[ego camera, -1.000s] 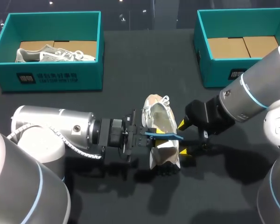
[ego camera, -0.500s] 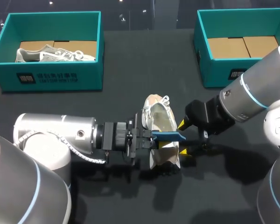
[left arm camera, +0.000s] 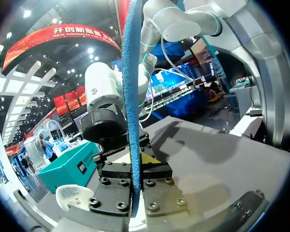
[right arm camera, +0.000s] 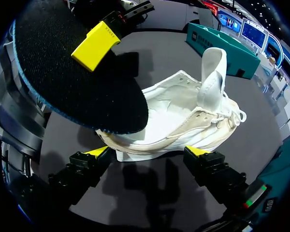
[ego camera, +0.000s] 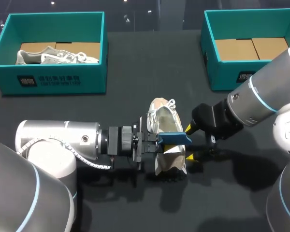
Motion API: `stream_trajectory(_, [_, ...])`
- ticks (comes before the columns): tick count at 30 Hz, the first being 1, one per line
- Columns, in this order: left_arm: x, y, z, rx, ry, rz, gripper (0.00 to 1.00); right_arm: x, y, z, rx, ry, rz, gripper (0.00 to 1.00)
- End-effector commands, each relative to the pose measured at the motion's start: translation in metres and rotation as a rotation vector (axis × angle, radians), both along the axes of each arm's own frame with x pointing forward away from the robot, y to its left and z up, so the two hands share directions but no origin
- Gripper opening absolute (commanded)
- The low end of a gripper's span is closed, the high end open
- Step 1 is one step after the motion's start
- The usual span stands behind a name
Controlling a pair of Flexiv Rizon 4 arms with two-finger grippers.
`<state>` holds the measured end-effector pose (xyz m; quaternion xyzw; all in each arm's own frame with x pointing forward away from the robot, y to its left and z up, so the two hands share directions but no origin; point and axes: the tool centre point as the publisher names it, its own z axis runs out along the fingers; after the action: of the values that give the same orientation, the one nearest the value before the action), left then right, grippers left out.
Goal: Take the shoe out of the shoebox, open the shoe tongue, remove and reinsert the insole, then place the shoe into the shoebox
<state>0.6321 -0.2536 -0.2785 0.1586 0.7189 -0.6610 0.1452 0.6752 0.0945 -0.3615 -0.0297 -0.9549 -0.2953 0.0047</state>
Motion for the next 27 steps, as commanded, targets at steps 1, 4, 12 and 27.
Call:
stream_trajectory(1, [0.001, -0.003, -0.002, 0.001, 0.001, 0.004, 0.00, -0.001, 0.001, -0.001, -0.002, -0.002, -0.002, 1.00])
stream_trajectory(4, [0.003, -0.004, -0.003, 0.002, 0.002, 0.009, 0.00, -0.001, 0.001, -0.001, -0.002, -0.002, -0.002, 1.00])
stream_trajectory(12, [0.011, -0.006, -0.013, 0.010, 0.008, 0.017, 0.00, -0.001, 0.001, -0.001, -0.002, -0.002, -0.002, 1.00])
stream_trajectory(27, [0.028, -0.005, -0.031, 0.012, 0.002, 0.030, 0.00, -0.001, 0.001, -0.001, -0.002, -0.002, -0.002, 1.00])
